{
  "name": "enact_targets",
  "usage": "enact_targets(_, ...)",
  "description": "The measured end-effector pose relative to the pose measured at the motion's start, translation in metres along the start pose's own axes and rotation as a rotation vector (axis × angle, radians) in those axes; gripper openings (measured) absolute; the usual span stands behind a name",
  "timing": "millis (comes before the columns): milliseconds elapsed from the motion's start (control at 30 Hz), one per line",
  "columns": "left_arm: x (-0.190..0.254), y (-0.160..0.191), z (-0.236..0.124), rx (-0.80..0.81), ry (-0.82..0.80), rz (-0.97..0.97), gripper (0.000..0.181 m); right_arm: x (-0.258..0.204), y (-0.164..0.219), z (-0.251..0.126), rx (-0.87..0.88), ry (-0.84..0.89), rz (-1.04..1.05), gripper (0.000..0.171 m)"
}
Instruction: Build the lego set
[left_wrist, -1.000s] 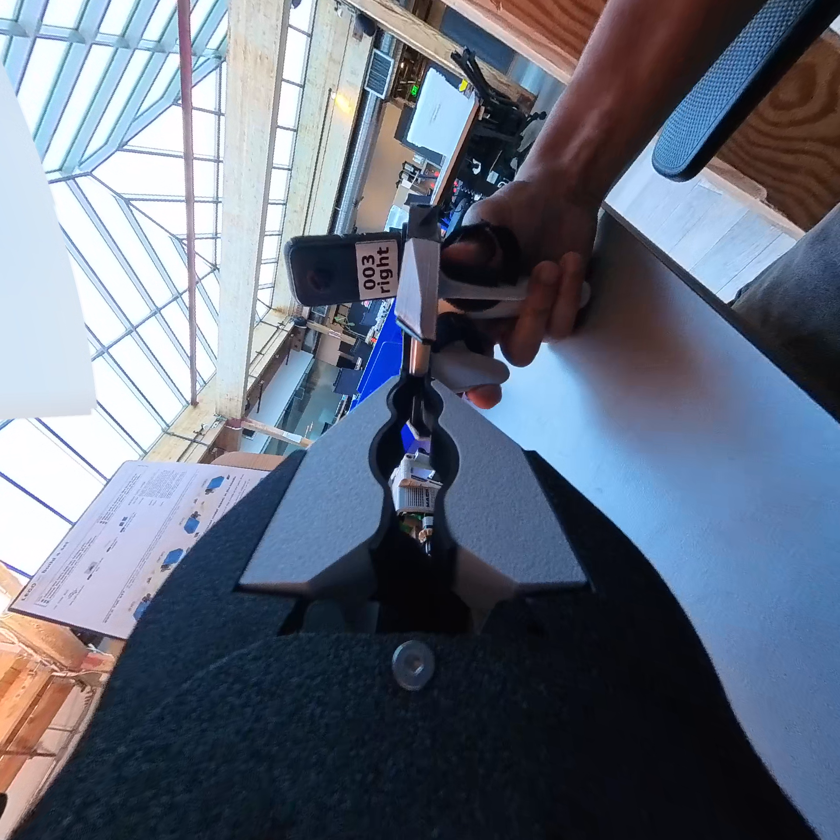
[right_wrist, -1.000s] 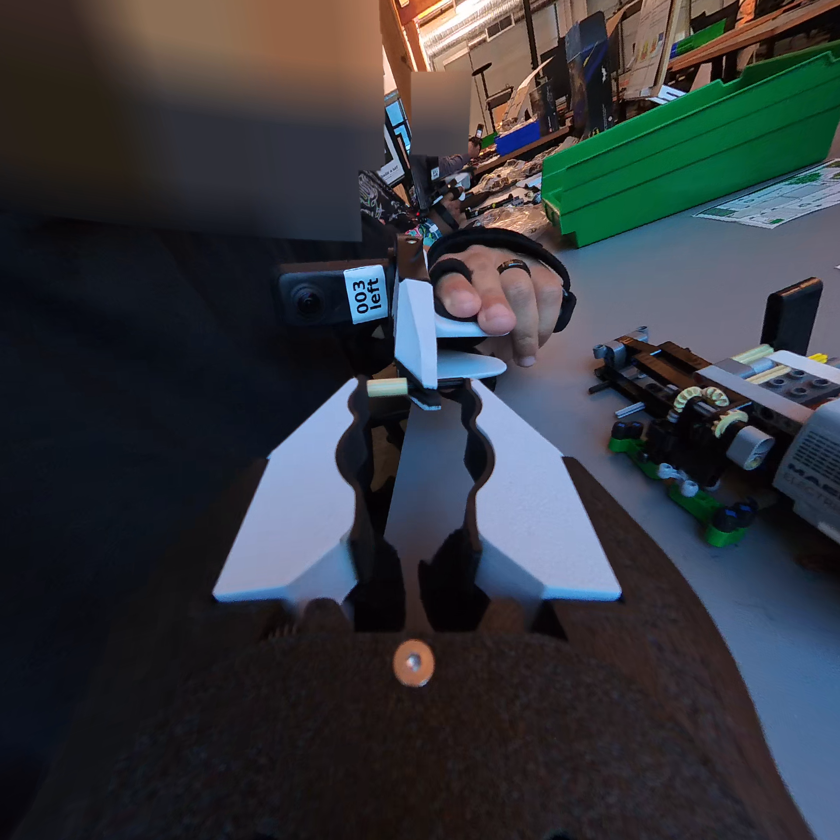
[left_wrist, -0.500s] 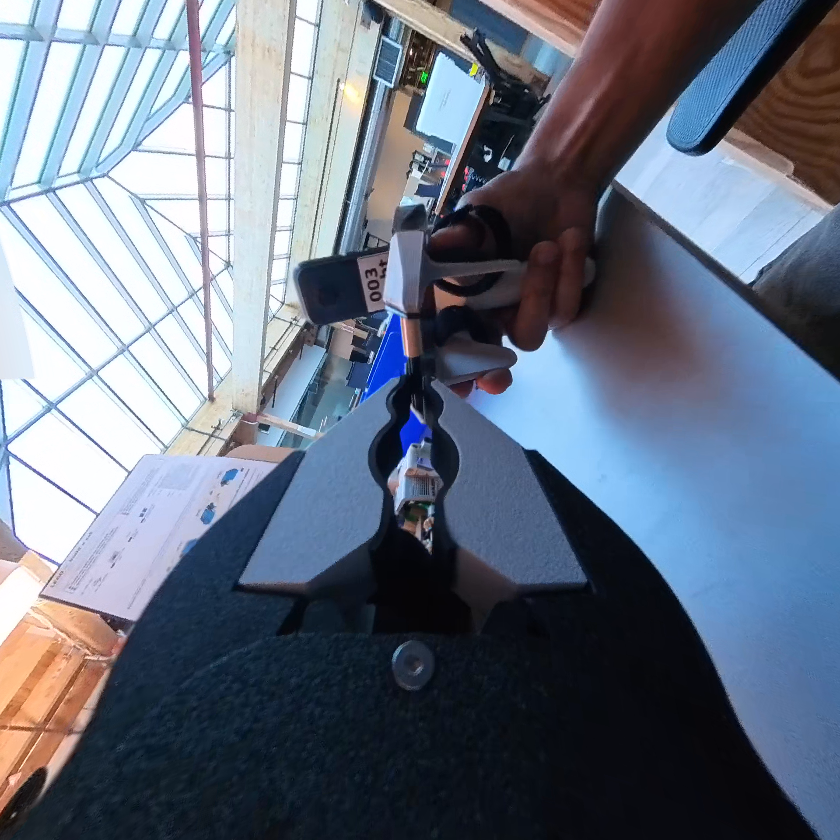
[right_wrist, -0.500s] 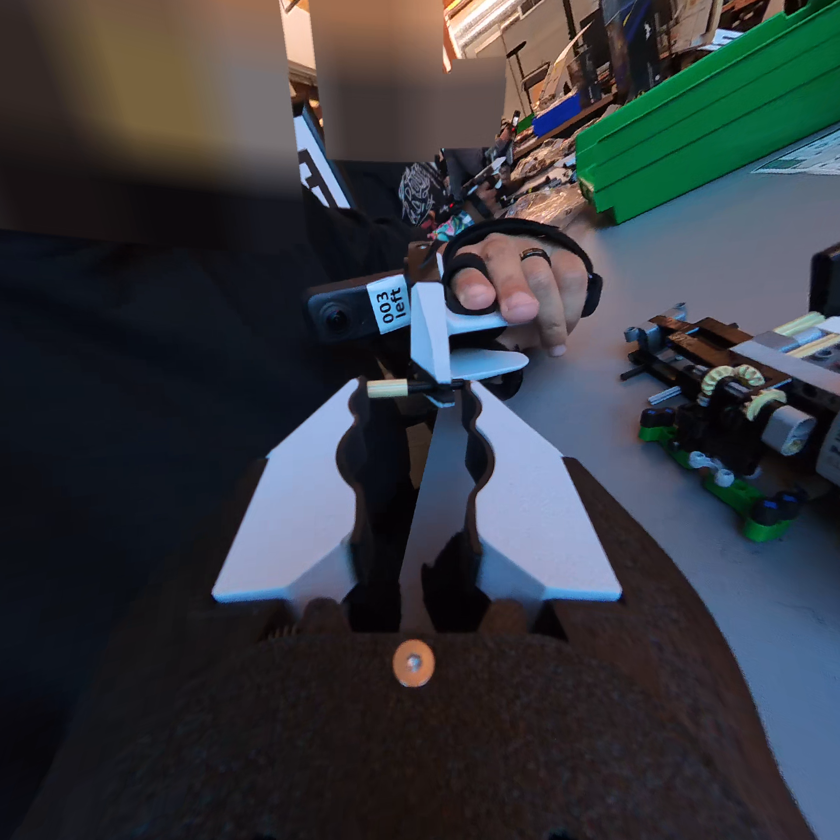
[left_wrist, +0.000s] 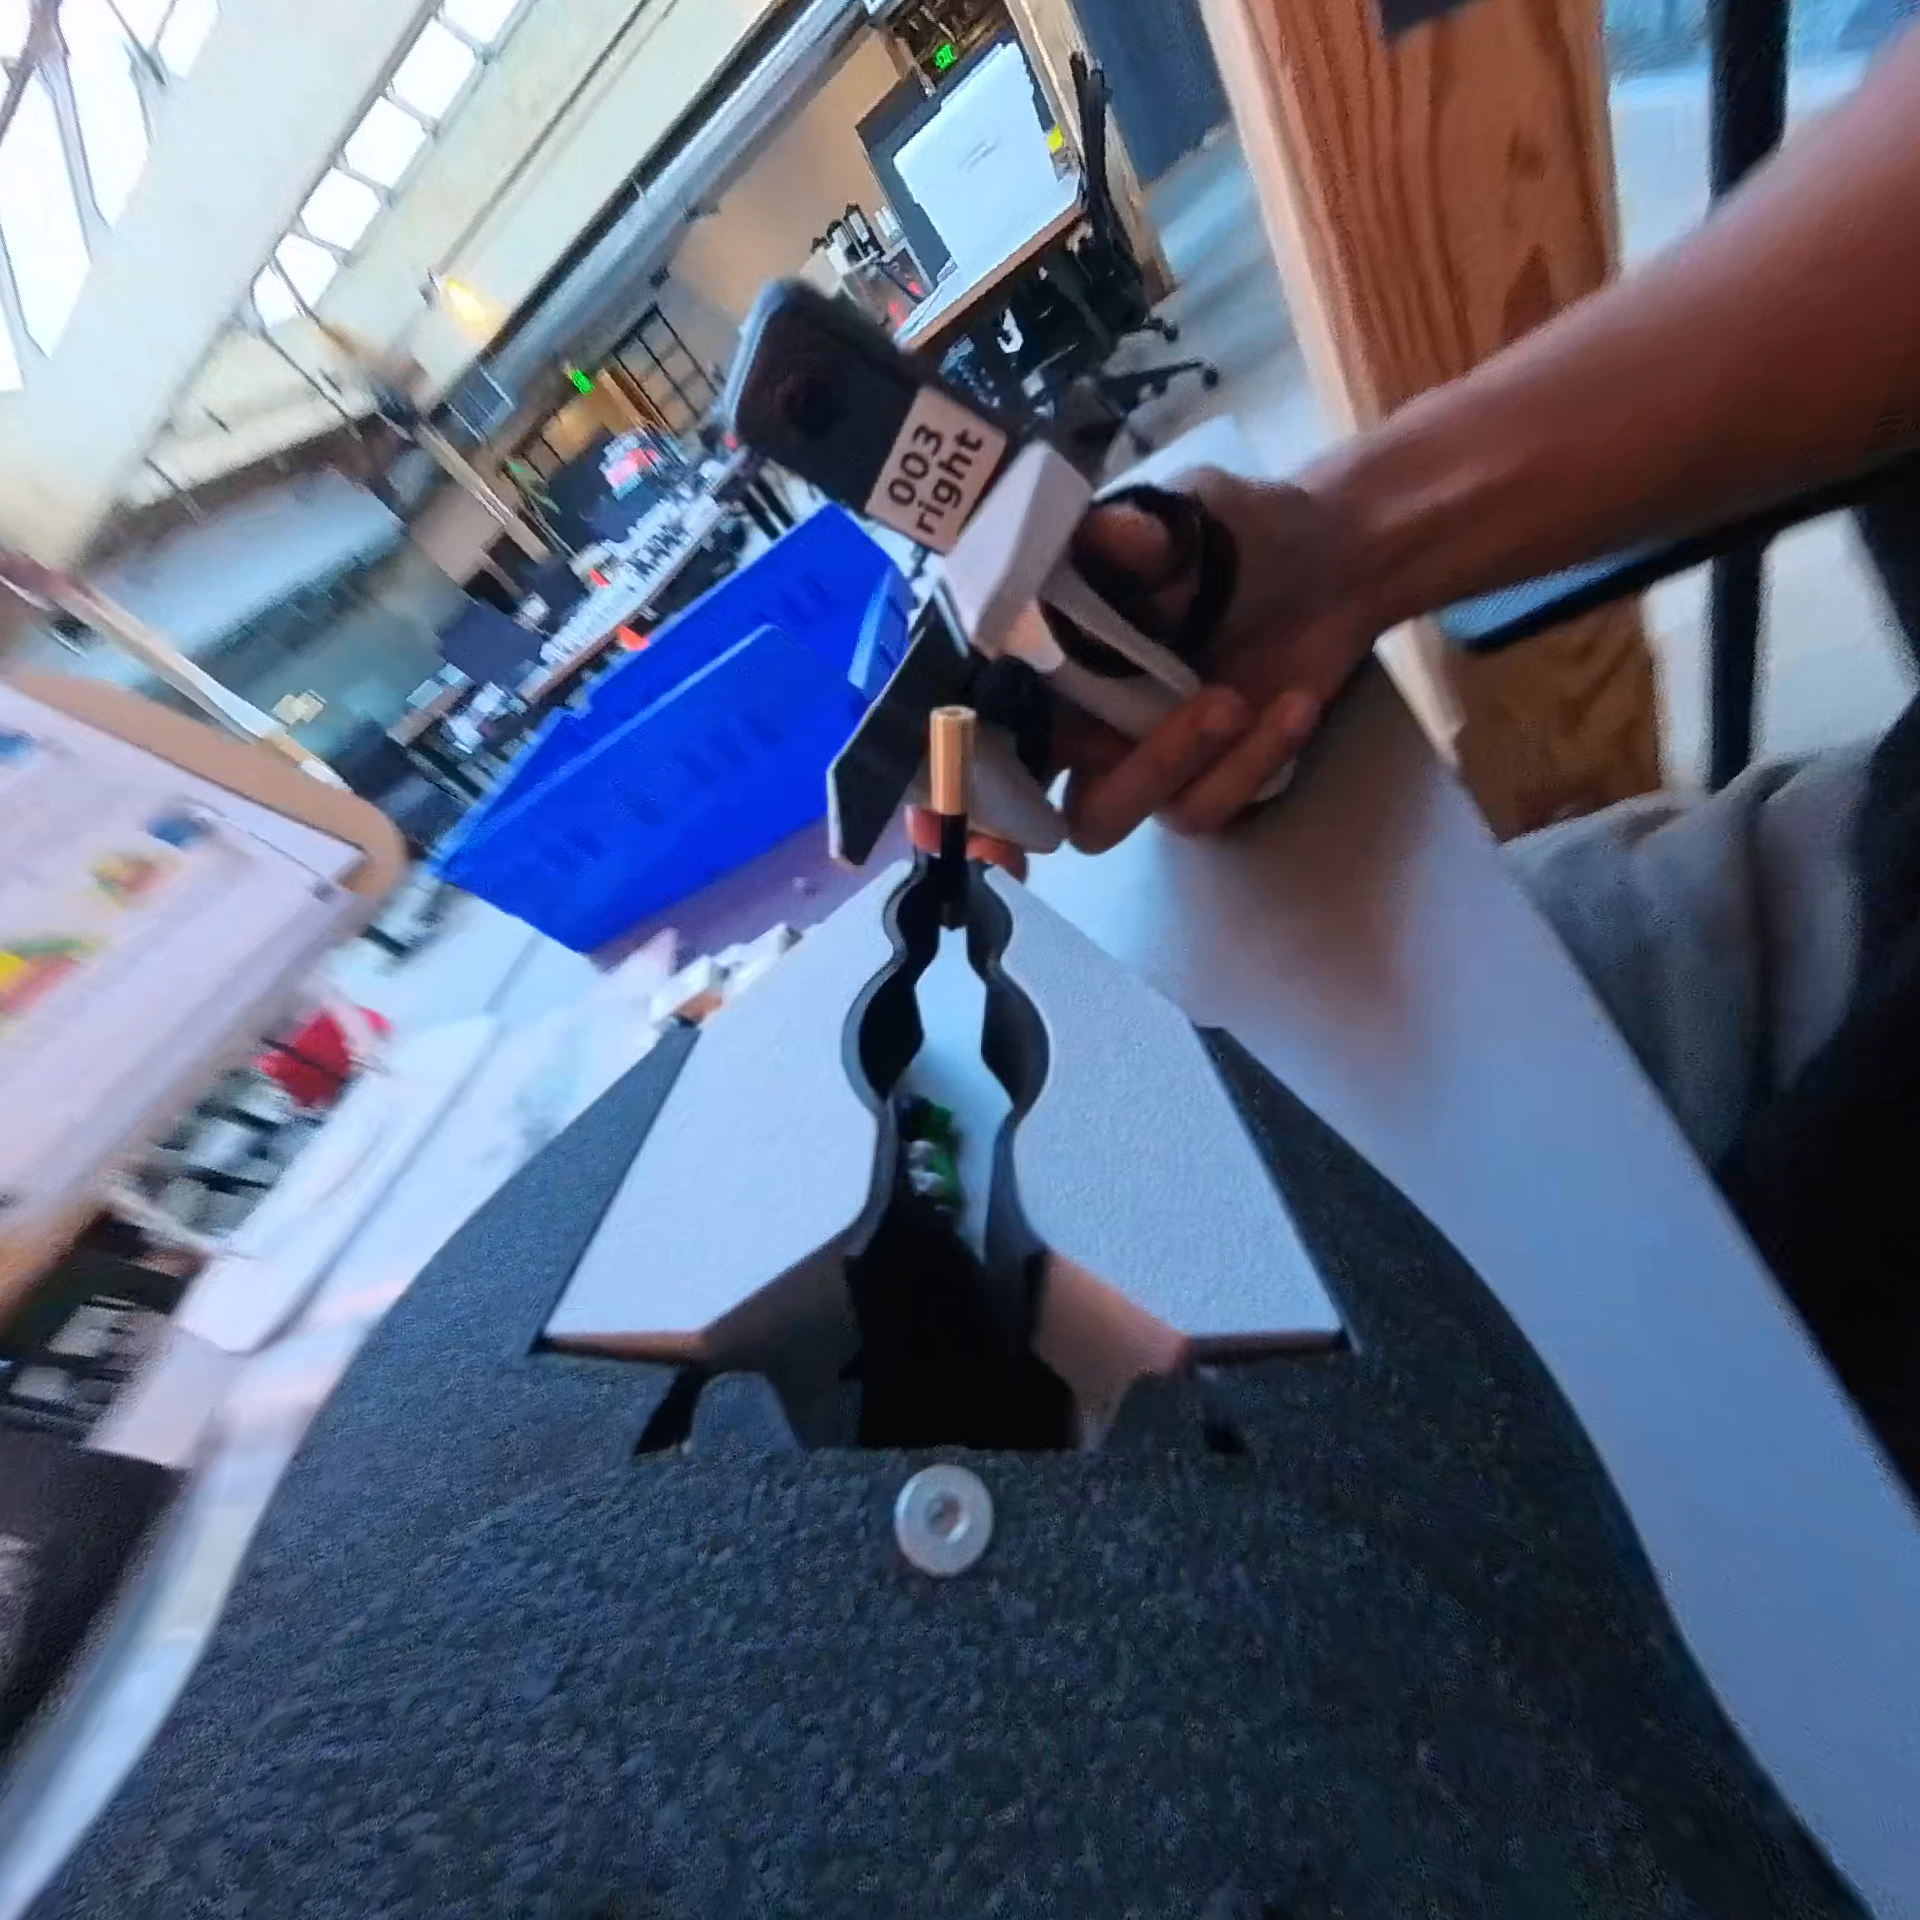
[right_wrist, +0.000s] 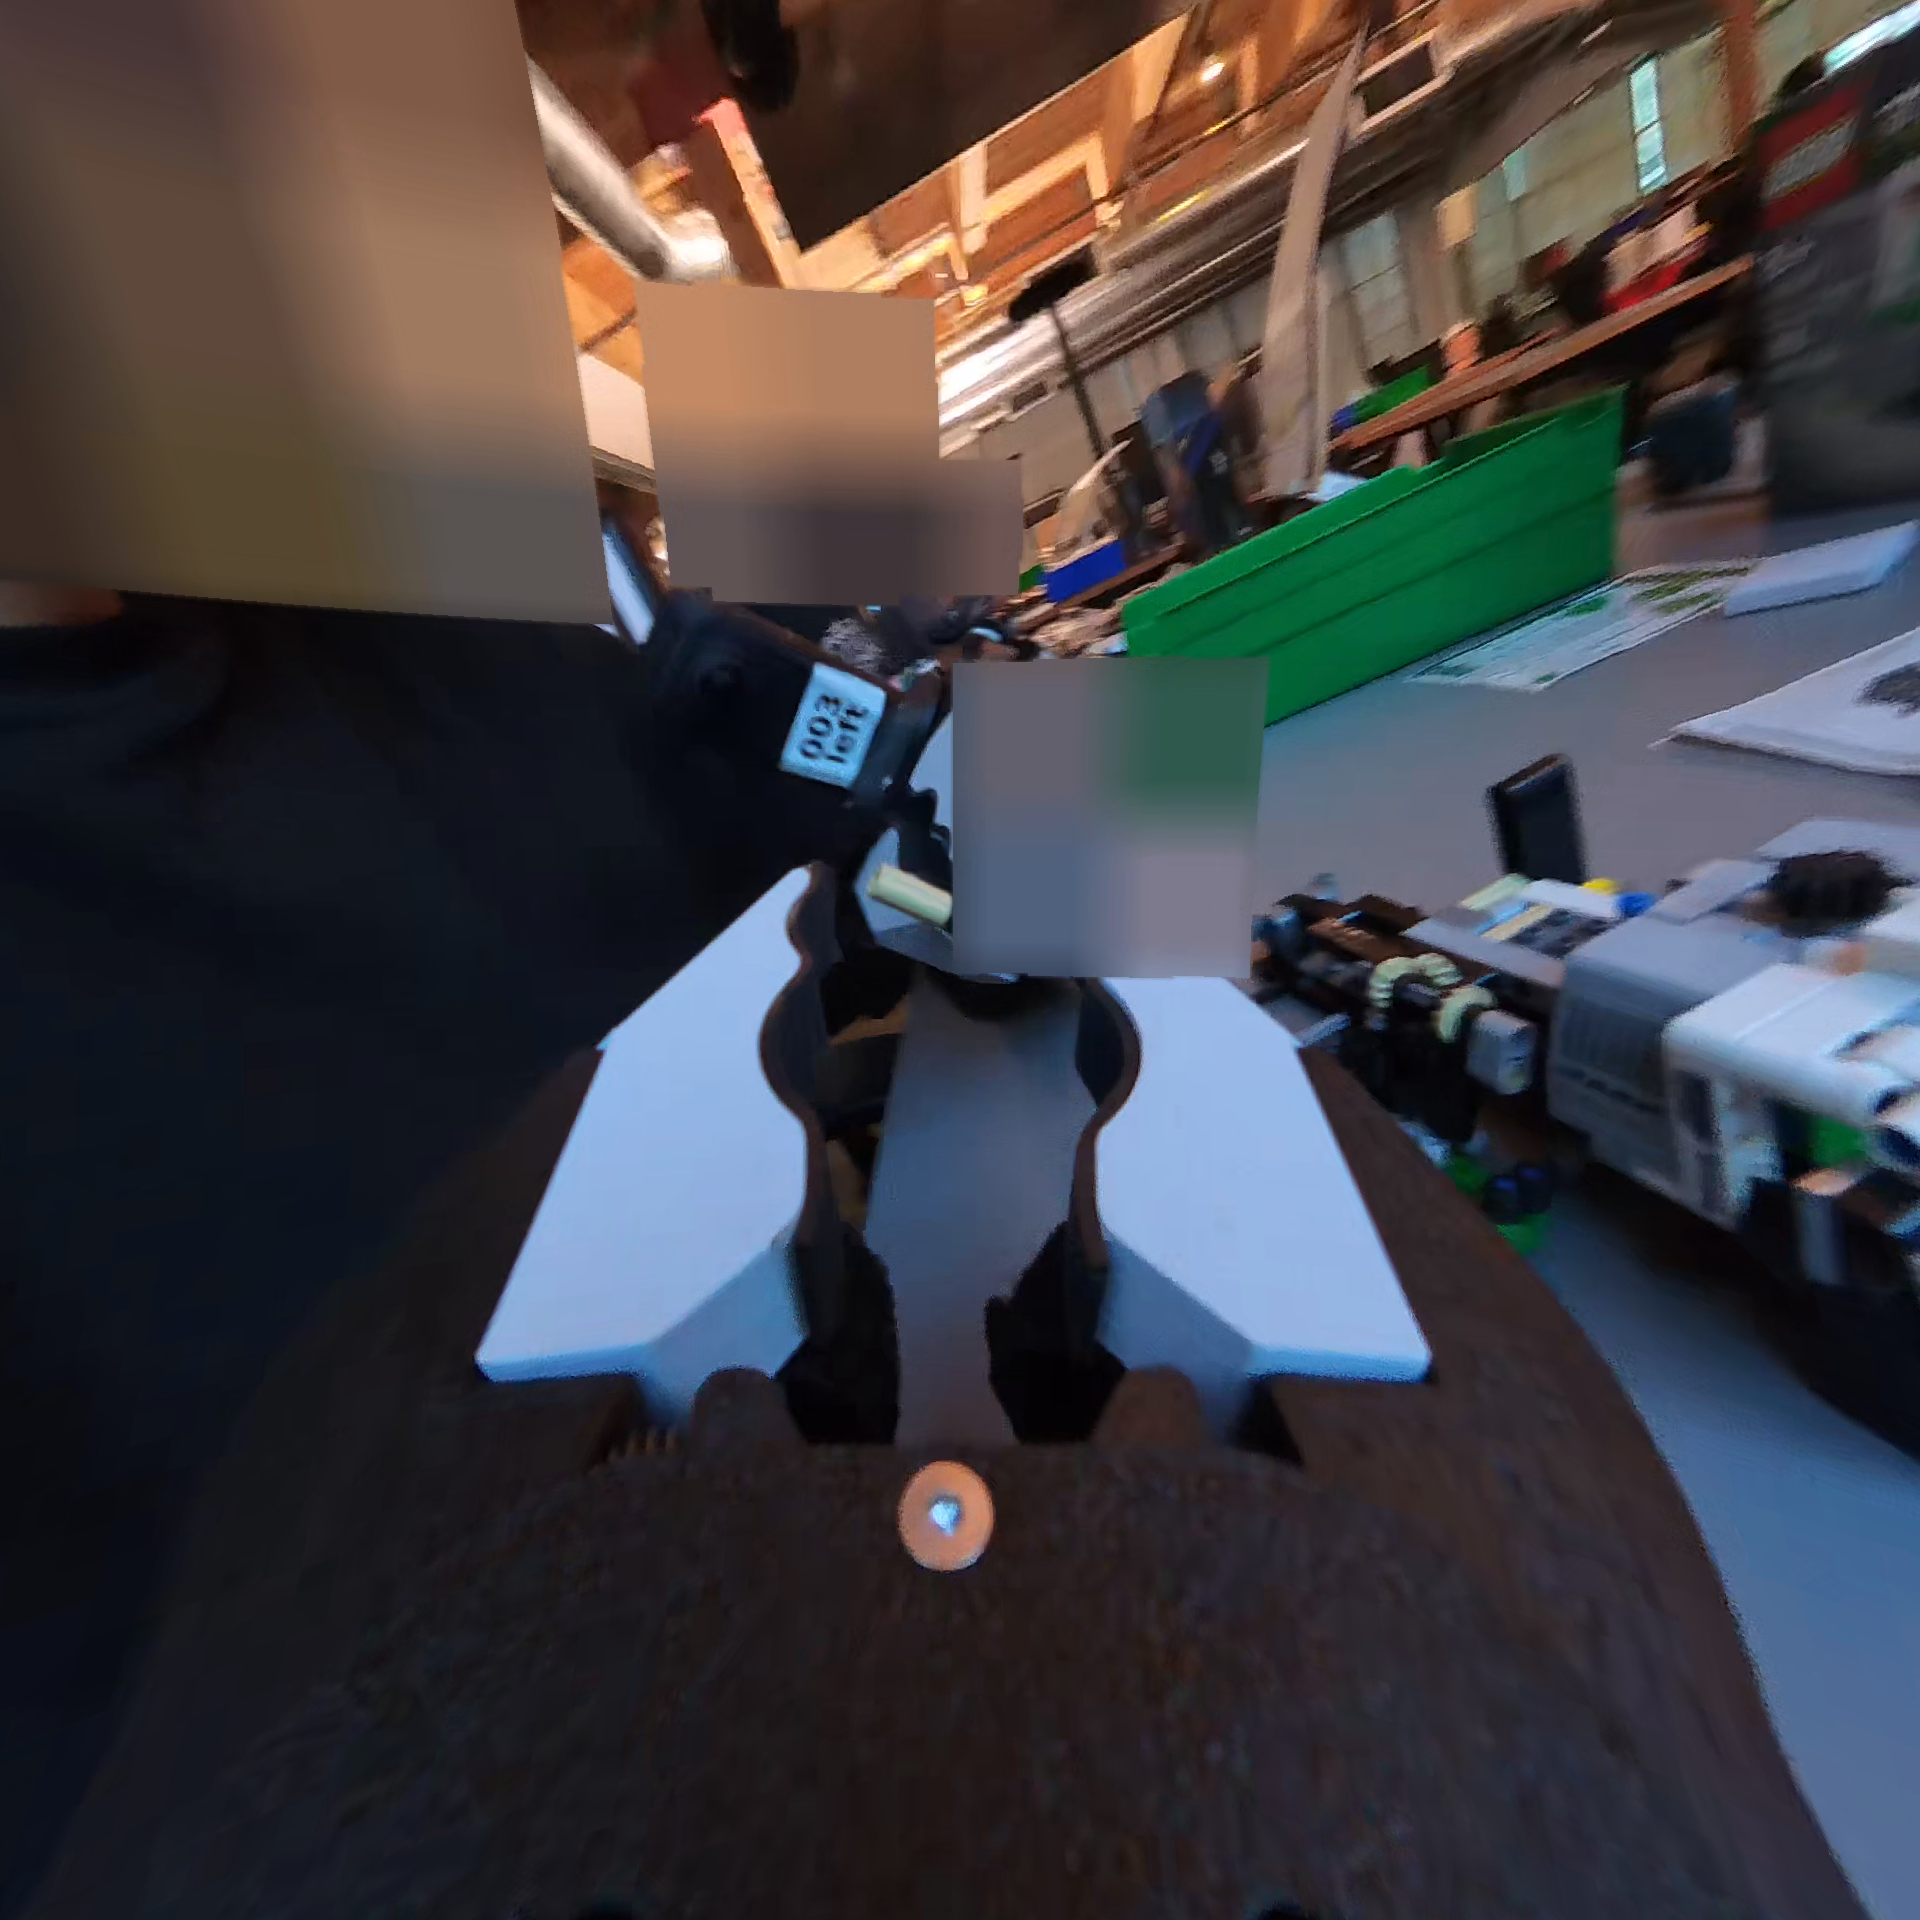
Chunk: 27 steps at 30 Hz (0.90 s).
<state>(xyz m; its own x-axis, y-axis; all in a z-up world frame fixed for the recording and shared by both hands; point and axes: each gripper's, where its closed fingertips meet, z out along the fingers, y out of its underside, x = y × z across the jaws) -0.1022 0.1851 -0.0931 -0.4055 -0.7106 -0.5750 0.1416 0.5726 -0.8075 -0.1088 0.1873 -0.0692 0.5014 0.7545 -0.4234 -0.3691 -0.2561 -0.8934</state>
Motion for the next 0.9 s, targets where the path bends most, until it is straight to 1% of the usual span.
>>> enact_targets(67,-0.001,0.001,0.0,0.009,0.045,-0.17,0.002,0.004,-0.002,0.001,0.001,0.074,-0.113,0.043)
enact_targets(167,-0.002,0.003,0.001,0.03,0.125,-0.407,0.002,0.005,-0.016,0.002,0.075,0.161,-0.243,0.034)
enact_targets(233,-0.004,0.005,0.0,0.056,0.172,-0.531,0.003,0.015,-0.018,0.003,0.082,0.234,-0.28,0.028)
enact_targets(300,-0.007,0.007,0.0,0.075,0.21,-0.618,0.003,0.022,-0.016,0.005,0.052,0.27,-0.299,0.028)
enact_targets(467,-0.012,0.006,-0.002,0.099,0.221,-0.667,0.003,0.03,-0.017,0.006,0.024,0.325,-0.368,0.027)
enact_targets(633,-0.018,0.009,-0.004,0.113,0.239,-0.739,0.002,0.032,-0.02,0.001,0.033,0.343,-0.364,0.024)
enact_targets(767,-0.027,0.015,-0.003,0.112,0.238,-0.836,0.002,0.04,-0.019,0.001,0.018,0.364,-0.355,0.025)
enact_targets(900,-0.037,0.019,-0.005,0.14,0.245,-0.934,0.002,0.039,-0.018,0.0,0.013,0.398,-0.411,0.024)
